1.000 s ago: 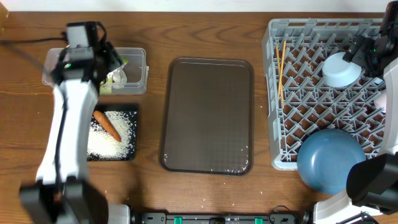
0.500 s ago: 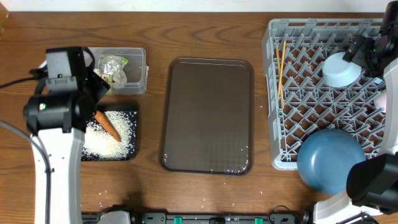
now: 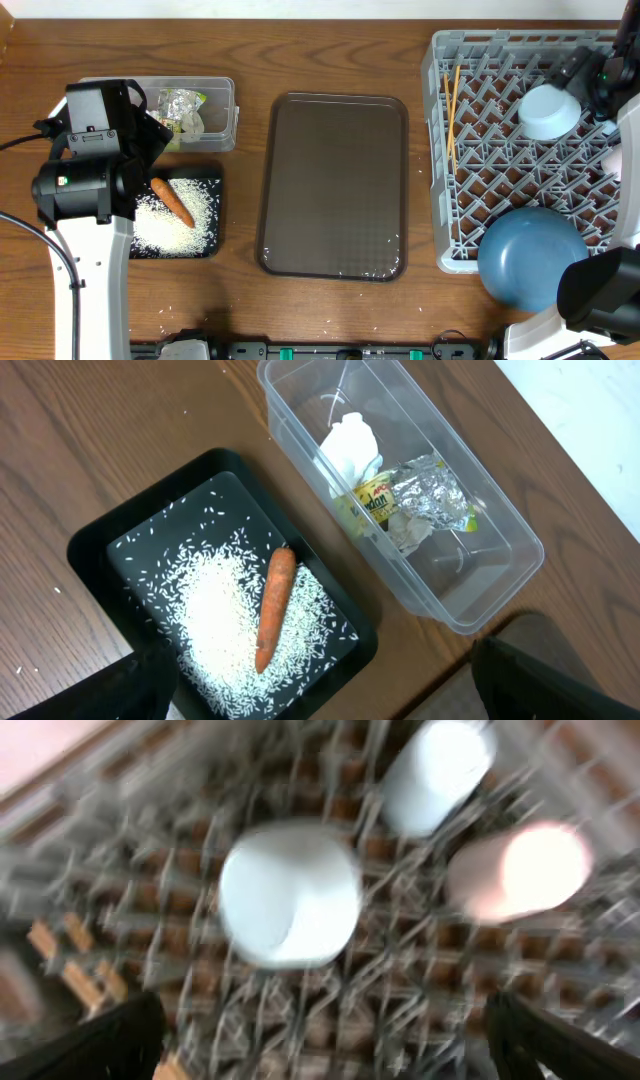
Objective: Sort waste into correct bins and load items into the dishwasher rack
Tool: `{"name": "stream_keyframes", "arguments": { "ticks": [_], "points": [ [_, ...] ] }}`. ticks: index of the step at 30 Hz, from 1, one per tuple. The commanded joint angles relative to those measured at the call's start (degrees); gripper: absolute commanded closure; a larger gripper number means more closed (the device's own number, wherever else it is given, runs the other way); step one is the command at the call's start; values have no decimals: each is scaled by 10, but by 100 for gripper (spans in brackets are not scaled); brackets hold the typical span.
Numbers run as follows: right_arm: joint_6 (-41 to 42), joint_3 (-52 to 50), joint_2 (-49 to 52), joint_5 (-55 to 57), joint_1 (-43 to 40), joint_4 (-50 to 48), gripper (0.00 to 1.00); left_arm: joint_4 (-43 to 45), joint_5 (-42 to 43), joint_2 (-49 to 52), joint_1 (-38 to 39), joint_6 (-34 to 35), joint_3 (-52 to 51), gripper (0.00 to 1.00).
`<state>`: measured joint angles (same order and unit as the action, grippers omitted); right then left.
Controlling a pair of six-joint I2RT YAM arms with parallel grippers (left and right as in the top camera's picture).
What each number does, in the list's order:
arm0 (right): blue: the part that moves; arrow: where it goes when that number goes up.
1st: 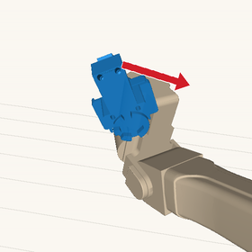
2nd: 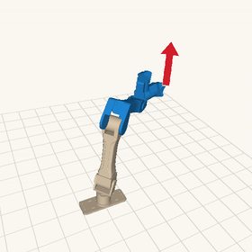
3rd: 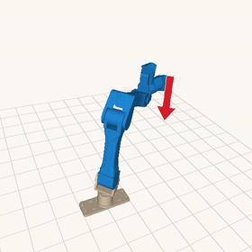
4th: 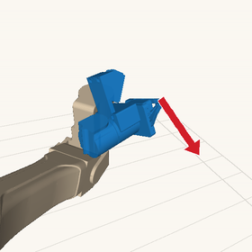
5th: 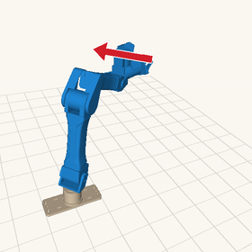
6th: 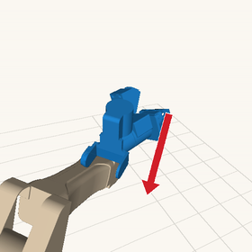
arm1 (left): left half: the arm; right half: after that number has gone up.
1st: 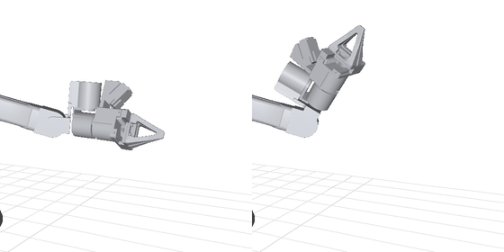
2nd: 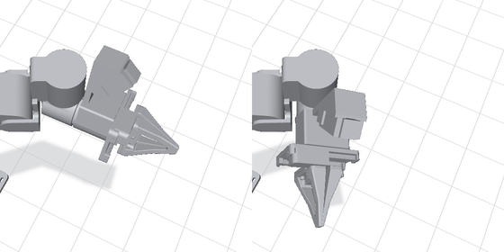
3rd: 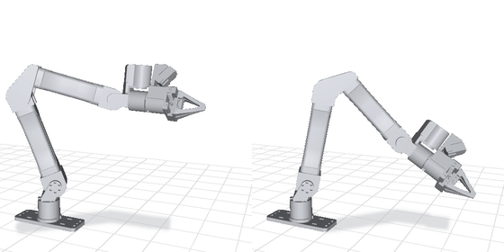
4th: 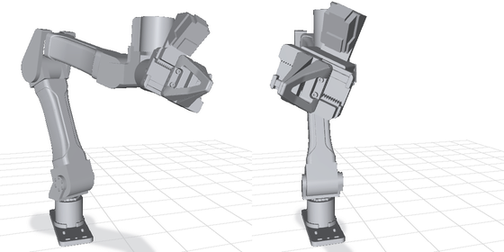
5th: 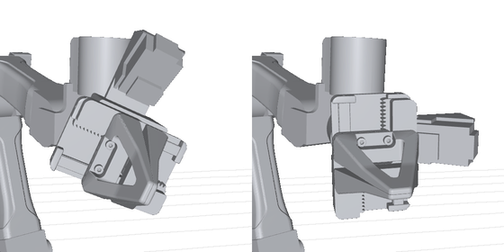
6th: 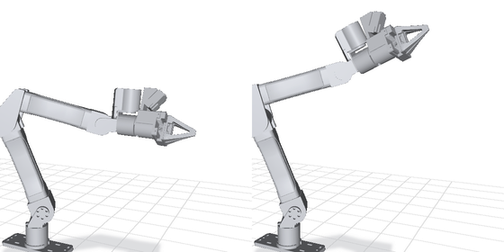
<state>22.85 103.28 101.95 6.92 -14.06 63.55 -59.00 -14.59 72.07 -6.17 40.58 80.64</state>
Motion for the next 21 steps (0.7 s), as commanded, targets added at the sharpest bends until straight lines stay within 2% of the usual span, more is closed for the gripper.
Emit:
{"name": "stream_keyframes", "arguments": {
  "ticks": [1, 3, 5, 9, 15, 21],
  "points": [
    [16, 8, -3, -188, -1, 38, 1, -3, -13, 3, -2, 7, 1, 4],
    [-14, 8, -5, -266, -1, 63, 1, -3, -13, 3, -2, 7, 1, 4],
    [-19, 8, -9, -277, 1, 90, 2, -3, -13, 3, -2, 7, 1, 4],
    [6, 8, -42, -219, 2, 133, 1, -3, -13, 3, -2, 7, 1, 4],
    [60, 4, -146, -48, 2, 209, 1, -3, -13, 3, -2, 7, 1, 4],
    [69, -75, -260, -29, 1, 201, 1, -3, -13, 3, -2, 7, 1, 4]
  ]
}}
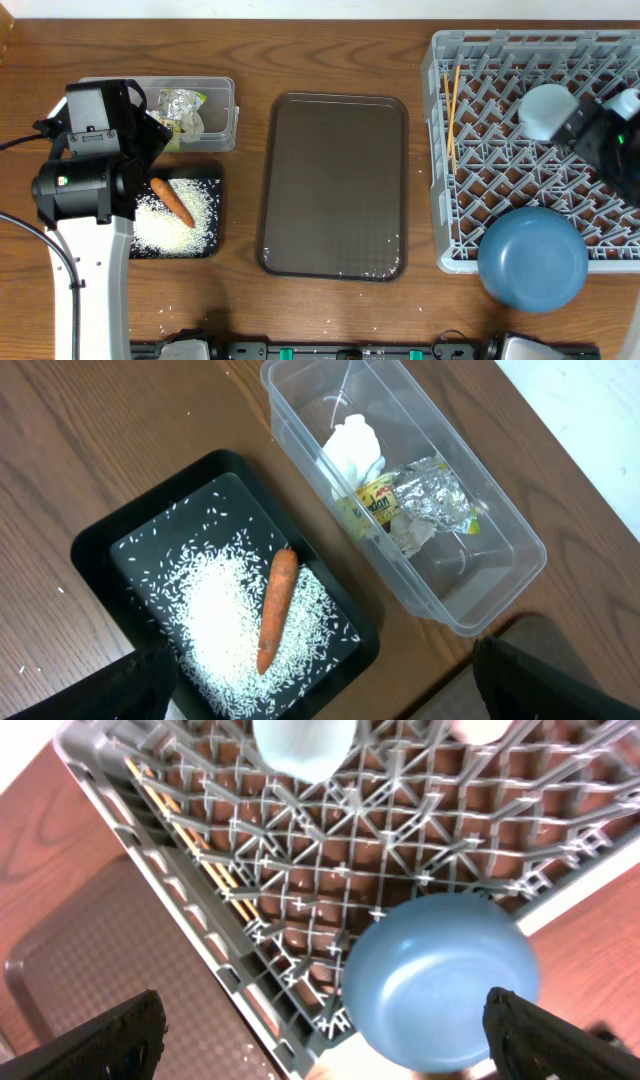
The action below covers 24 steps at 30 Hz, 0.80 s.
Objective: Sort waste into correct bins and load items into the dishwasher rack
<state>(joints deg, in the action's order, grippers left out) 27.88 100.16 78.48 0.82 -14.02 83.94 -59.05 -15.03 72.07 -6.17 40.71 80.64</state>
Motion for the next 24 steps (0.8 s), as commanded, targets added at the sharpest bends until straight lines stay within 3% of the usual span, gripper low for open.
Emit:
{"name": "stream_keyframes", "arguments": {
  "ticks": [1, 7, 12, 24],
  "points": [
    [18, -70, -42, 24, 2, -11, 1, -3, -9, 3, -2, 5, 1, 4],
    [19, -248, -104, 18, 21, -51, 1, -3, -9, 3, -2, 5, 1, 4],
    [78, -384, -110, 15, 34, -102, 1, -3, -9, 3, -2, 5, 1, 4],
    [96, -514, -110, 5, 35, -220, 1, -3, -9, 3, -2, 5, 1, 3]
  ]
}}
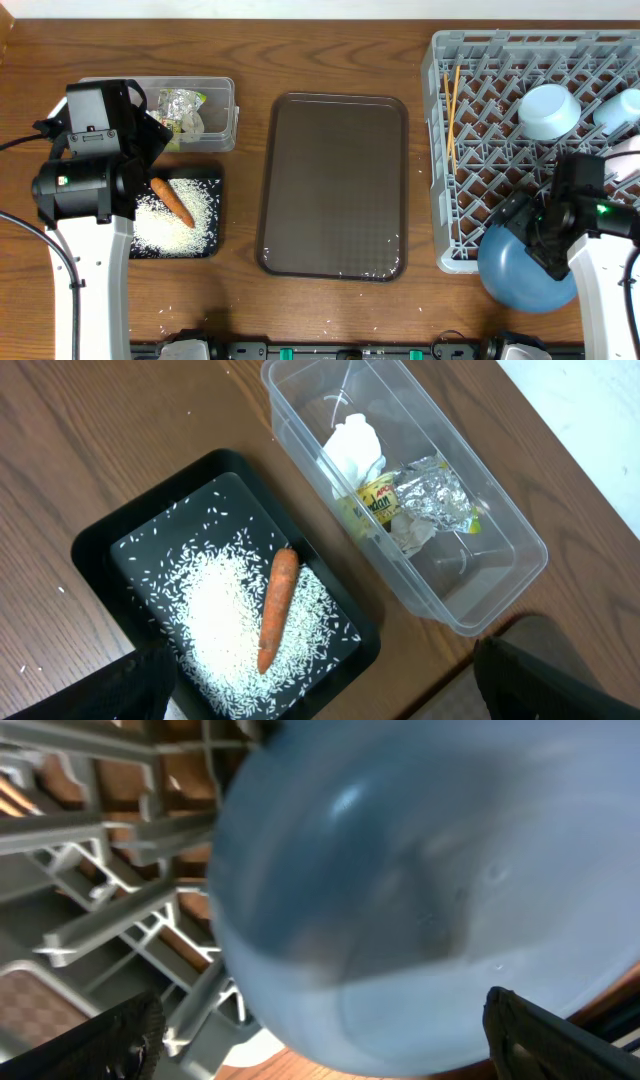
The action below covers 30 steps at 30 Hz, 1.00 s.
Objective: Sort waste into correct bins and load items into the dishwasher rack
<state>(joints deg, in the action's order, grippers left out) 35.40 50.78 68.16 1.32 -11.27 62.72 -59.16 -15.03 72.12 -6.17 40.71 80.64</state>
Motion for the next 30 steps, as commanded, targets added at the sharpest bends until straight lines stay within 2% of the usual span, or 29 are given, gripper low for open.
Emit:
{"name": "stream_keyframes", "arguments": {
  "ticks": [1, 12, 20, 23, 30],
  "points": [
    [24, -26, -7, 0, 7, -11, 1, -2, -9, 2, -2, 5, 1, 3],
    [25, -42, -7, 0, 7, -38, 1, -2, -9, 2, -2, 5, 1, 3],
    [6, 3, -25, 13, 8, -11, 1, -2, -9, 2, -2, 5, 1, 3],
    [-67, 33, -40, -62, 9, -12, 1, -2, -9, 2, -2, 5, 1, 3],
    [-282, 88, -97, -366, 18, -24, 1, -2, -9, 2, -2, 5, 1, 3]
  ]
}}
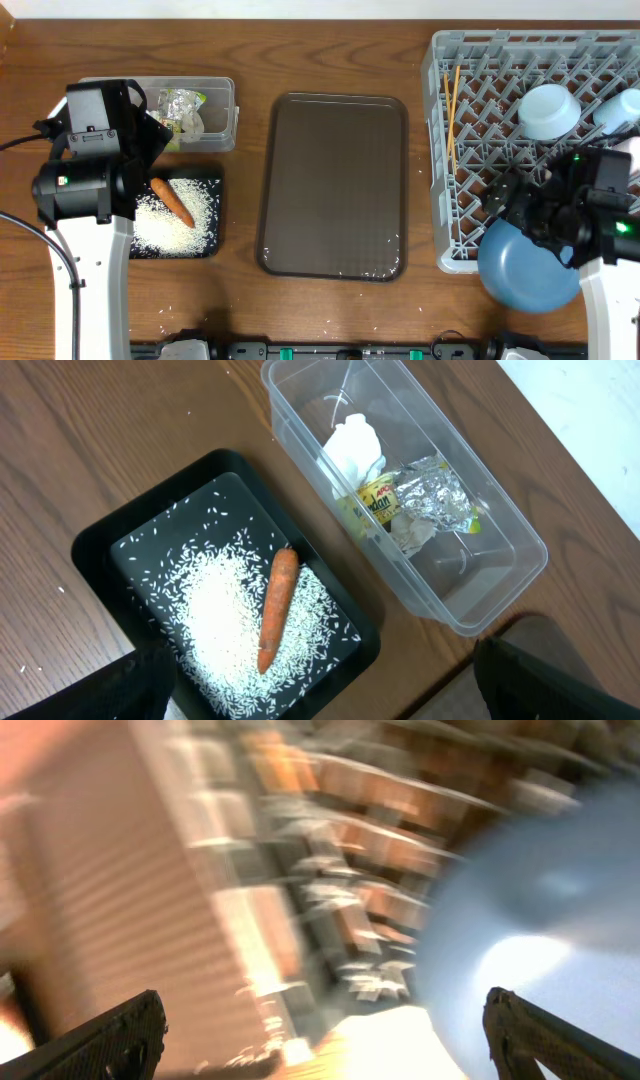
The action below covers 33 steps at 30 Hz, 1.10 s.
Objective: Sort waste into correct bins and load items into the dishwasher rack
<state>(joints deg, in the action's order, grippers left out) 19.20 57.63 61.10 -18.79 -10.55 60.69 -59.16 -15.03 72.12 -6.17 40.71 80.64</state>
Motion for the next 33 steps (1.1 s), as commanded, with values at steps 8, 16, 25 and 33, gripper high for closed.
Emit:
{"name": "stream_keyframes", "arguments": {
  "ticks": [8, 16, 25, 33],
  "points": [
    [-168, 19, -142, -160, 70, 16, 1, -2, -9, 2, -2, 5, 1, 3],
    [-167, 1, -278, -97, 84, 44, 1, -2, -9, 2, -2, 5, 1, 3],
    [-165, -61, -312, -97, 84, 40, 1, -2, -9, 2, -2, 5, 1, 3],
    [-168, -69, -312, -91, 84, 83, 1, -2, -9, 2, -2, 5, 1, 3]
  ]
}}
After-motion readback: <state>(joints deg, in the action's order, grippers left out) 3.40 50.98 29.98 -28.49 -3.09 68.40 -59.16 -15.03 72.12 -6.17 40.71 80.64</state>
